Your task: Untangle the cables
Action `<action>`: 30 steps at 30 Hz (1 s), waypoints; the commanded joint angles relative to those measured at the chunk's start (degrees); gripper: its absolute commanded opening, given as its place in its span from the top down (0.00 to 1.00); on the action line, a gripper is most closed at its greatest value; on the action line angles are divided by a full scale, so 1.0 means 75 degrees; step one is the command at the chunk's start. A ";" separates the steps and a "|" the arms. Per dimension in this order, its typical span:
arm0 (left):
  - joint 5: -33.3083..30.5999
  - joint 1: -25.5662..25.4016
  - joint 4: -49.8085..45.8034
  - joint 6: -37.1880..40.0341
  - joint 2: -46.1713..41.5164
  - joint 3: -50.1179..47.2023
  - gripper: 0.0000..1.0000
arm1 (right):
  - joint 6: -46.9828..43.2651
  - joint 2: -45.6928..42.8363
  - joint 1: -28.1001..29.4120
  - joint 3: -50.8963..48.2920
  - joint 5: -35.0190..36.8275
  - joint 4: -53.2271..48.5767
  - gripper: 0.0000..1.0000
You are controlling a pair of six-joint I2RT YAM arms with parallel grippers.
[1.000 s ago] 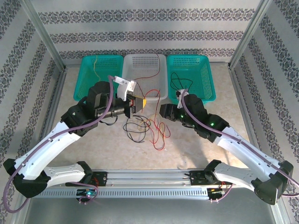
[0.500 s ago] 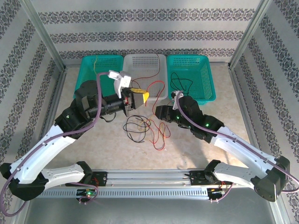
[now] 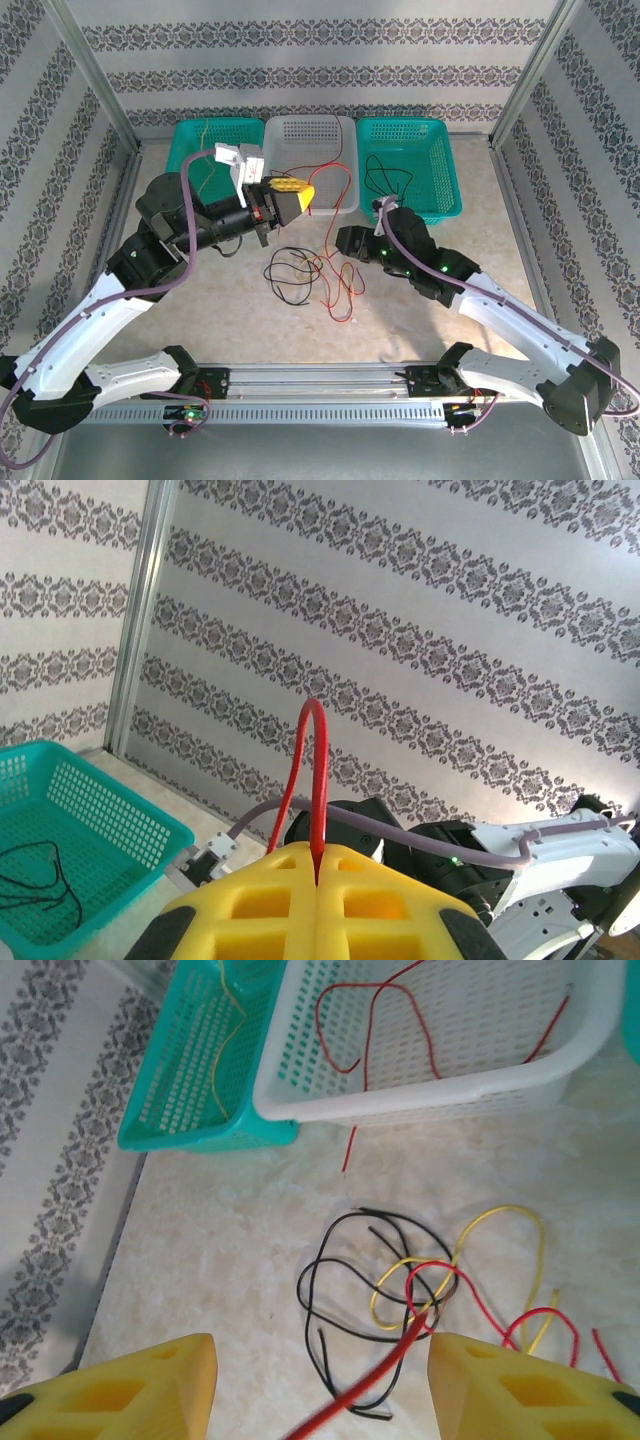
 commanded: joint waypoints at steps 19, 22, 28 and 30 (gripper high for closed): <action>-0.4400 0.0856 0.0003 0.1091 0.0919 0.1319 1.00 | 0.0622 0.0364 -0.1062 -0.0529 -0.0529 -0.0845 0.45; -0.3610 0.1688 -0.0086 0.0328 0.1464 0.1662 1.00 | 0.0660 0.0283 -0.1109 -0.0637 -0.0529 -0.0839 0.45; -0.2081 0.2923 0.0921 -0.1185 0.2769 0.1736 1.00 | 0.0669 0.0166 -0.1122 -0.0657 -0.0566 -0.0897 0.45; -0.1873 0.3054 0.1123 -0.1363 0.3271 0.1848 1.00 | 0.0667 0.0103 -0.1128 -0.0665 -0.0566 -0.0933 0.45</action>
